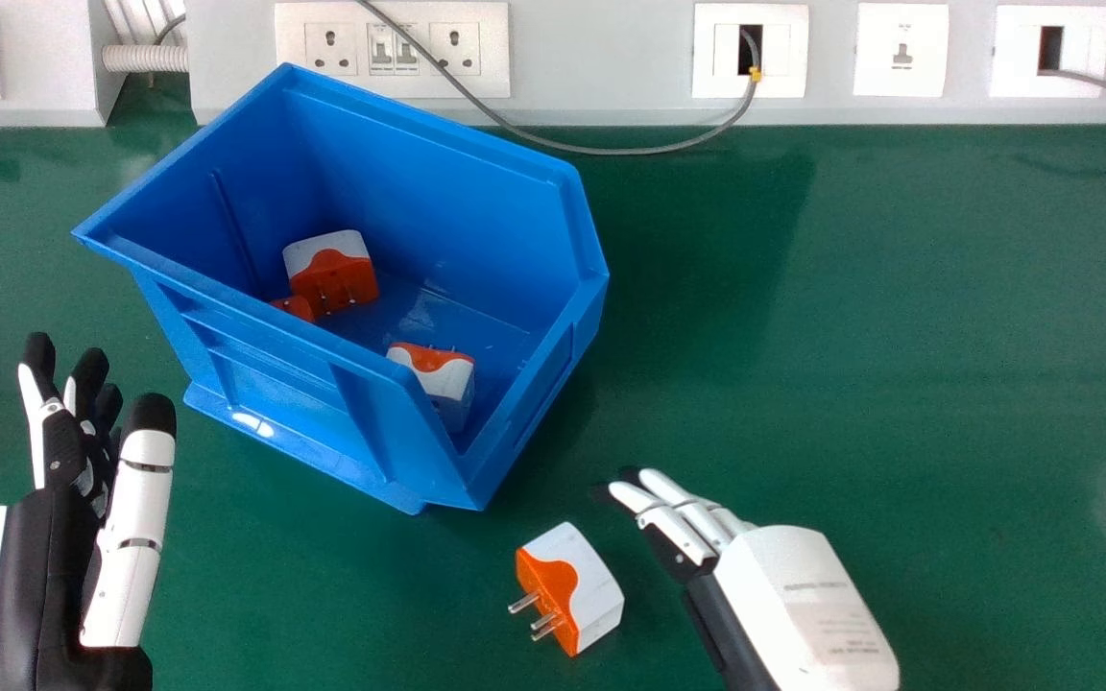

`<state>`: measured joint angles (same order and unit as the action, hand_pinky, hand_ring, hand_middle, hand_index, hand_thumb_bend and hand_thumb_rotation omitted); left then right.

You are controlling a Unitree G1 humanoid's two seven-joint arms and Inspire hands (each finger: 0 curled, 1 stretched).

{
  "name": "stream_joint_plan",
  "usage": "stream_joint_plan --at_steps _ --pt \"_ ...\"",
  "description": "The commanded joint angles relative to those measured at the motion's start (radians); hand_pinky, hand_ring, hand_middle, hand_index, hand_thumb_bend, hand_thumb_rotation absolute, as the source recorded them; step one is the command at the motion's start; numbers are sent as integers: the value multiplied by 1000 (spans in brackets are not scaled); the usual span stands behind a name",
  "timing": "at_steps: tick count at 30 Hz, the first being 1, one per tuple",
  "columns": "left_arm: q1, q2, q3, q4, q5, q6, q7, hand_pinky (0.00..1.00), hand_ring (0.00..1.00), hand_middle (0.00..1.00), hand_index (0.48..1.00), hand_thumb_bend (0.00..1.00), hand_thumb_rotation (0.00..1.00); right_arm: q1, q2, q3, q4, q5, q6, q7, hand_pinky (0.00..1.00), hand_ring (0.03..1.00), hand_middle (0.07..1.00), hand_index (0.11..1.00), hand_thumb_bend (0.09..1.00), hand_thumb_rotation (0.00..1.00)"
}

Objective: Pick all objects and put in blue box

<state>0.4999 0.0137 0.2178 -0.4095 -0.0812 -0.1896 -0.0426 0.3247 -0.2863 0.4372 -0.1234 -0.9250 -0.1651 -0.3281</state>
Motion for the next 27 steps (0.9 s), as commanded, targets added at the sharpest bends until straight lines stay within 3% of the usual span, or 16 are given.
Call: stream_joint_plan --at_steps 1,4,7,13,18,24,27 --pt "2 11 2 -32 9 -5 2 1000 1000 1000 1000 375 791 -24 8 12 5 -18 5 0 672 812 857 822 752 577" --pt "-1 12 3 -30 7 -6 1 1000 1000 1000 1000 364 797 -46 12 26 30 -38 22 4 666 810 853 821 744 583" --pt "-3 18 6 -29 13 -1 1 1000 1000 1000 1000 379 800 -74 16 39 53 -48 40 17 678 812 849 821 733 586" --pt "-5 22 8 -29 3 2 -3 1000 1000 1000 1000 379 792 -125 27 68 79 -69 102 88 702 831 873 851 683 626" --pt "3 22 12 -39 -4 10 -4 1000 1000 1000 1000 390 790 -193 35 87 150 -72 105 68 687 815 859 833 704 594" --pt "-4 31 26 -44 -33 20 -18 1000 1000 1000 1000 378 781 -255 46 107 215 -80 111 39 670 796 847 823 715 611" --pt "-7 31 31 -48 -38 29 -20 1000 1000 1000 1000 394 767 -275 48 115 234 -84 123 35 666 793 848 825 713 621"
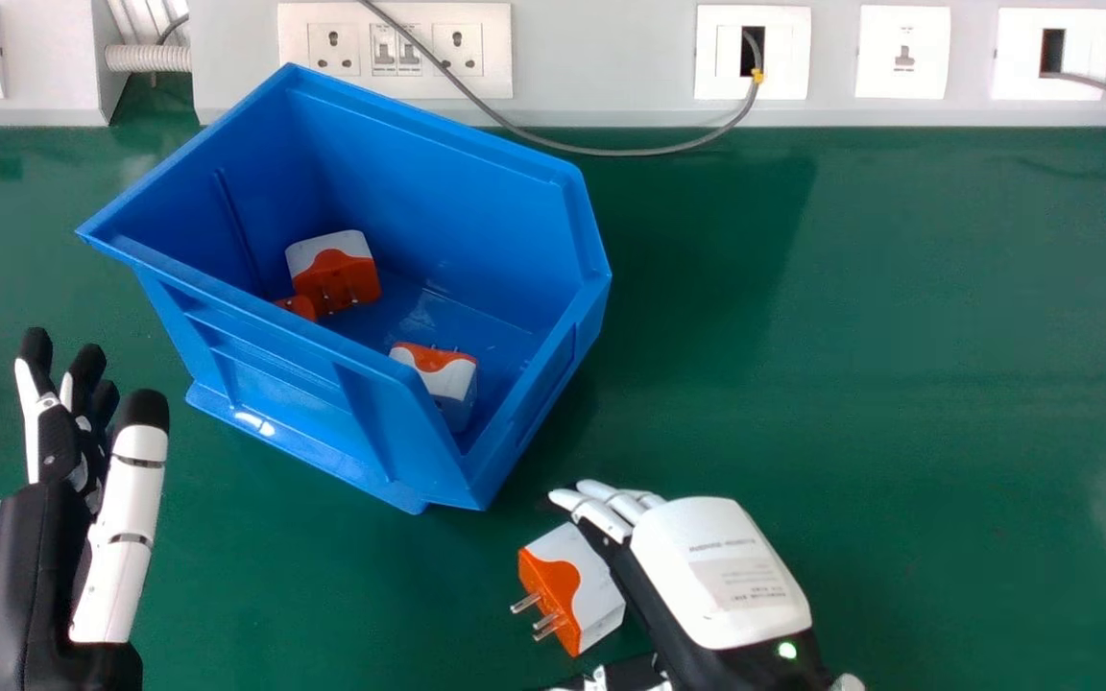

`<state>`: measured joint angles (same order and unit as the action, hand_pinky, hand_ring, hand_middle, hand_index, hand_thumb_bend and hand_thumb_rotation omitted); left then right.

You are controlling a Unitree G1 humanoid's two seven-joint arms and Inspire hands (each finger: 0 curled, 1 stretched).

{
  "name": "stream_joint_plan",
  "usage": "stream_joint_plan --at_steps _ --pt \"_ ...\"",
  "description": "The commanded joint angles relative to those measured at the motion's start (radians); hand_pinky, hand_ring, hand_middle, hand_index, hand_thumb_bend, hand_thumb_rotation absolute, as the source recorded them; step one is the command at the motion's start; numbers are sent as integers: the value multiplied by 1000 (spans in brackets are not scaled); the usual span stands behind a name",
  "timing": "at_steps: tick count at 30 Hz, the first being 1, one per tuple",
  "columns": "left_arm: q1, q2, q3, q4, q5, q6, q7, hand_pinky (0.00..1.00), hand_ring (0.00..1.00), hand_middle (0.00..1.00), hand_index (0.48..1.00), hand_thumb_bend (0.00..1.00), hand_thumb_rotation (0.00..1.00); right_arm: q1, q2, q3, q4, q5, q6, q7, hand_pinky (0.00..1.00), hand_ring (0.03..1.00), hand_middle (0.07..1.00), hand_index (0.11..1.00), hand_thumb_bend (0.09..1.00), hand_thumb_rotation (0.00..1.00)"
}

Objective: Pick all objects and put in blue box

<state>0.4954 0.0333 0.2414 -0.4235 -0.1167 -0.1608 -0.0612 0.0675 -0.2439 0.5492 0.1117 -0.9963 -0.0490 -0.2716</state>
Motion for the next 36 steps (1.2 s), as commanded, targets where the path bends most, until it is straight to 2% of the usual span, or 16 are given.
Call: stream_joint_plan --at_steps 1,7,10,16,20,22,24,26,30,33,34,36 --pt "-4 13 8 -36 -3 3 -1 1000 1000 1000 1000 404 766 -27 8 6 6 -17 15 -21 666 793 849 825 710 622" --pt "-13 17 15 -47 -20 29 1 1000 1000 1000 1000 392 736 -67 19 16 42 -20 41 -14 676 800 855 830 702 634" --pt "-12 19 19 -65 -28 53 2 1000 1000 1000 1000 395 730 -83 23 18 57 -14 50 -7 673 800 854 829 704 618" --pt "-14 21 28 -77 -24 60 5 1000 1000 1000 1000 413 754 -106 29 29 104 -18 72 -5 681 800 855 830 705 598" --pt "-18 24 35 -82 -43 76 0 1000 1000 1000 1000 392 746 -121 28 37 144 -17 80 -10 689 804 857 829 702 543" --pt "-18 30 39 -84 -42 82 -1 1000 1000 1000 1000 420 738 -129 30 40 165 -14 83 -14 685 798 851 821 703 514" --pt "-19 37 41 -83 -29 77 0 1000 1000 1000 1000 426 751 -139 31 44 191 -11 86 -24 684 794 846 814 703 481" --pt "-19 38 41 -86 -24 76 2 1000 1000 1000 1000 420 761 -150 31 50 218 -10 89 -29 684 791 843 809 699 455" --pt "-18 33 41 -104 -40 92 1 1000 1000 1000 1000 378 753 -169 37 55 268 -1 86 -57 670 772 825 789 716 393" --pt "-16 32 41 -115 -41 99 2 1000 1000 1000 1000 398 745 -186 43 62 313 1 81 -82 644 746 799 760 727 351" --pt "-16 30 41 -120 -47 104 2 1000 1000 1000 1000 406 742 -192 45 66 327 1 81 -85 638 739 790 750 732 339" --pt "-16 29 39 -131 -43 114 5 1000 1000 1000 1000 416 723 -206 47 79 352 0 86 -81 634 733 783 743 733 327"
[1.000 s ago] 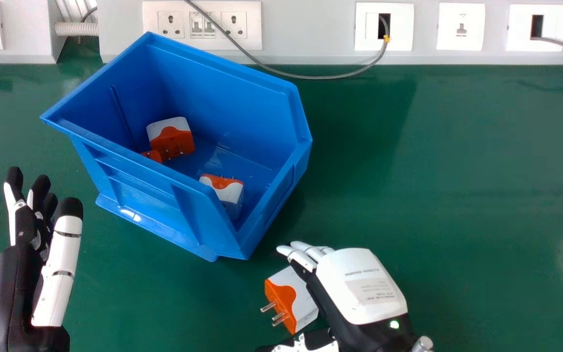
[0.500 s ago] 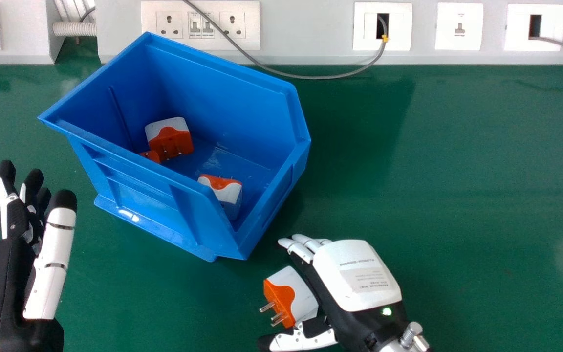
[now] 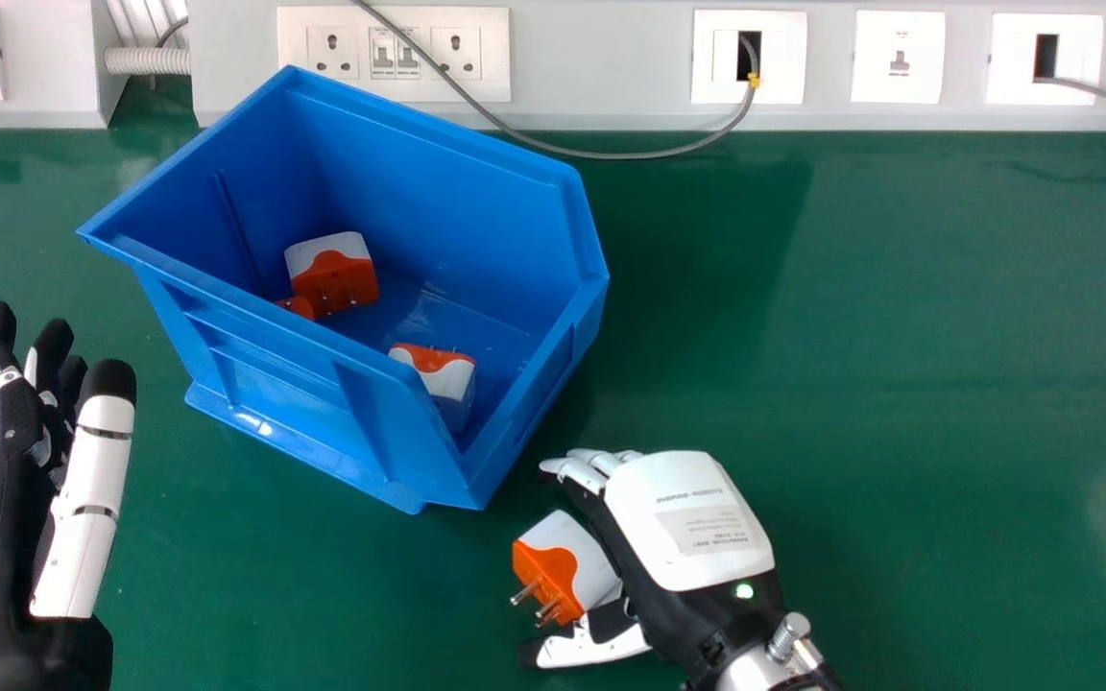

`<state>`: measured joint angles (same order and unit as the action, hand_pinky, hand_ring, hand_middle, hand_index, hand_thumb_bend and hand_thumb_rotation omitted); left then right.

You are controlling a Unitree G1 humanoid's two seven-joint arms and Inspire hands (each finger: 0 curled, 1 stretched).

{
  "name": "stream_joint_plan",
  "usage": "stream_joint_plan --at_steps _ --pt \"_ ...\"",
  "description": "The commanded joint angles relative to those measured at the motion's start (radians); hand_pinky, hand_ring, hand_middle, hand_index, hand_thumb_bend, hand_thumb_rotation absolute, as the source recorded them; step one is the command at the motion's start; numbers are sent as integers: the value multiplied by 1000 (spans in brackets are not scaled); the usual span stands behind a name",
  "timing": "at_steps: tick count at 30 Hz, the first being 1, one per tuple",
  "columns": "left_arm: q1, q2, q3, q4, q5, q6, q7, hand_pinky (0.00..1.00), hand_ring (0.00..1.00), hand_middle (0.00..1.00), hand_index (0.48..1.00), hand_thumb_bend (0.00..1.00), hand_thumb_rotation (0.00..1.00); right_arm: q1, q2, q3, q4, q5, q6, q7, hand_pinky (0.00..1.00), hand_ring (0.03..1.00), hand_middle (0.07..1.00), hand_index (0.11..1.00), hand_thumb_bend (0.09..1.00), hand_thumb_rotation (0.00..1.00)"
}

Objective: Pick all objects and put in blue box

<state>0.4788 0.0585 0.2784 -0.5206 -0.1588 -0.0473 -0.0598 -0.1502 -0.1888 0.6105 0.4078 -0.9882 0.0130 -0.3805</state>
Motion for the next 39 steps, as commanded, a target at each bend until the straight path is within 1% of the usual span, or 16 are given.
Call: stream_joint_plan --at_steps 1,4,6,8,9,11,13,14,17,20,23,27,31,33,35,39 --pt "1 3 2 -38 -1 4 4 1000 1000 1000 1000 417 721 7 -8 22 64 -8 25 30 635 733 782 742 730 326" --pt "3 3 0 -55 11 19 9 1000 1000 1000 1000 433 719 -5 -10 35 80 -6 23 28 621 720 765 727 732 310" --pt "3 0 -2 -65 14 24 13 1000 1000 1000 1000 440 720 -15 -11 45 97 -7 23 32 619 713 753 717 704 290" --pt "4 -3 -3 -72 10 27 15 1000 1000 1000 1000 414 723 -28 -11 54 128 -3 11 16 556 635 674 661 696 209" --pt "3 -6 -3 -74 5 28 15 1000 1000 1000 1000 391 725 -32 -10 56 139 4 3 9 459 521 561 597 633 120" --pt "6 -6 -4 -79 12 27 16 1000 1000 1000 1000 361 721 -42 -11 57 153 25 -15 10 343 394 452 530 551 31" --pt "9 -4 -5 -85 17 28 17 1000 1000 1000 1000 349 724 -44 -10 49 148 61 -15 58 286 353 442 518 526 8" --pt "11 -4 -6 -87 28 25 21 1000 1000 1000 1000 345 724 -45 -8 44 140 79 -4 94 272 346 443 519 520 4" --pt "12 -4 -8 -91 21 31 20 1000 1000 1000 1000 310 724 -50 -7 37 125 117 20 172 221 300 447 509 512 5" --pt "8 -5 -9 -95 17 49 23 1000 1000 1000 1000 337 712 -51 -13 40 112 125 27 198 181 255 444 508 510 5" --pt "6 -3 -7 -90 19 52 22 1000 1000 1000 1000 386 716 -46 -16 36 103 127 30 199 166 234 443 506 510 3" --pt "-3 -6 -3 -82 1 58 19 1000 1000 1000 1000 402 705 -43 -17 28 94 141 34 208 185 263 453 504 510 1" --pt "-9 -1 -1 -69 -3 48 15 1000 1000 1000 1000 406 705 -41 -15 20 88 151 36 198 219 312 457 512 510 0" --pt "-13 2 1 -59 -5 40 9 1000 1000 1000 1000 404 706 -40 -14 15 85 156 37 201 226 321 454 516 510 0" --pt "-16 3 2 -56 -2 43 9 1000 1000 1000 1000 385 701 -35 -10 4 73 166 45 206 249 348 461 510 512 0" --pt "-22 0 4 -60 -8 54 10 1000 1000 1000 1000 384 690 -11 -11 -16 11 165 89 221 273 372 475 496 510 0"
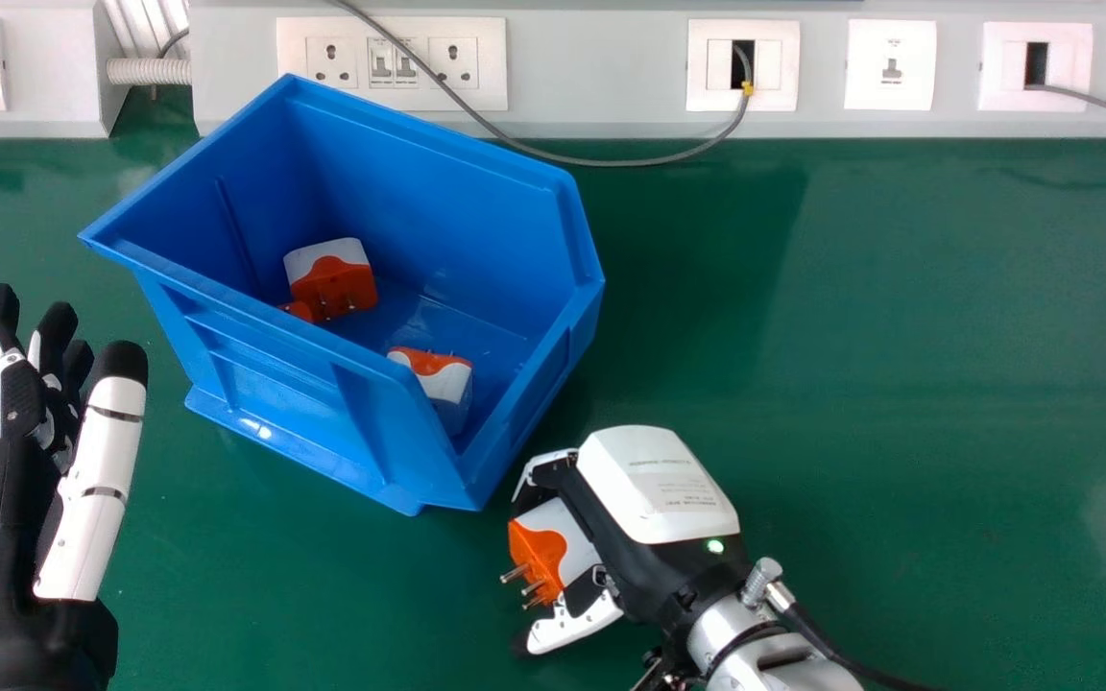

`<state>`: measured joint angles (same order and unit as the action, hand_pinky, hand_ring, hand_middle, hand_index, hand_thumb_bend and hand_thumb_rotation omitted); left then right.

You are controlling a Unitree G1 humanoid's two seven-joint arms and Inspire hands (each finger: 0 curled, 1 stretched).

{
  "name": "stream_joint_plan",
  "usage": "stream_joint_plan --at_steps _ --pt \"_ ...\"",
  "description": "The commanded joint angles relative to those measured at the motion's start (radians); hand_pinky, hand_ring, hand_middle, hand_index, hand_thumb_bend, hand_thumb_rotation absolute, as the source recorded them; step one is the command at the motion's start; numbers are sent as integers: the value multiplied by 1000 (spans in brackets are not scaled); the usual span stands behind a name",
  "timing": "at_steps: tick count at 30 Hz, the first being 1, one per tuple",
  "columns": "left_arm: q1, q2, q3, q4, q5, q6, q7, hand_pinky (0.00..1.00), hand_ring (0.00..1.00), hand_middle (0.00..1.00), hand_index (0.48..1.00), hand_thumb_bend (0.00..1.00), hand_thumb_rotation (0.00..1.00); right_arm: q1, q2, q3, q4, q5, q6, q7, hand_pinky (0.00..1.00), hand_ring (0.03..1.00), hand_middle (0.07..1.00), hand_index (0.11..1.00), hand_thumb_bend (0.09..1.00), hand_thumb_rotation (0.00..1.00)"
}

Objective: Pick all objects and put in blue box

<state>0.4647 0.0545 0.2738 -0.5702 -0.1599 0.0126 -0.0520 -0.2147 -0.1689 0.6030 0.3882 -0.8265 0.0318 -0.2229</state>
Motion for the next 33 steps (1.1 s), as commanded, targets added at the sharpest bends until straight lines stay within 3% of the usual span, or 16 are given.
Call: stream_joint_plan --at_steps 1,4,7,11,15,17,20,22,25,31,33 --pt "-8 3 8 -10 -2 -7 4 1000 1000 1000 1000 384 684 64 -34 -17 6 6 77 65 274 373 477 495 510 0" --pt "-9 2 6 -8 7 -14 7 1000 1000 1000 1000 395 685 93 -48 -38 -60 6 84 64 212 294 451 512 508 1" --pt "-11 5 3 -2 16 -20 8 1000 1000 1000 1000 384 710 133 -62 -73 -162 21 100 90 216 309 461 501 509 0" --pt "-21 -3 1 7 8 -23 12 1000 1000 1000 1000 366 700 182 -82 -109 -297 12 120 110 155 220 425 508 507 1" --pt "-31 -1 4 22 1 -20 10 1000 1000 1000 1000 376 689 218 -96 -149 -402 30 118 125 119 175 421 507 509 0" --pt "-33 0 4 28 9 -24 12 1000 1000 1000 1000 366 687 233 -102 -169 -444 46 108 134 101 155 281 482 493 90" --pt "-32 5 0 36 24 -39 8 1000 1000 1000 1000 364 713 250 -111 -190 -505 52 110 147 91 145 224 472 487 130" --pt "-32 2 -1 38 20 -41 6 1000 1000 1000 1000 369 723 260 -116 -203 -541 48 110 147 82 133 202 471 487 134" --pt "-32 1 -4 37 23 -36 9 1000 1000 1000 1000 332 726 269 -129 -224 -600 35 104 151 74 121 190 470 486 135" --pt "-34 -6 -6 48 6 -40 6 1000 1000 1000 1000 378 729 243 -145 -266 -689 37 72 151 70 104 162 469 490 130" --pt "-33 -5 -8 47 10 -38 8 1000 1000 1000 1000 368 711 218 -138 -281 -705 58 63 163 65 96 154 469 491 127"
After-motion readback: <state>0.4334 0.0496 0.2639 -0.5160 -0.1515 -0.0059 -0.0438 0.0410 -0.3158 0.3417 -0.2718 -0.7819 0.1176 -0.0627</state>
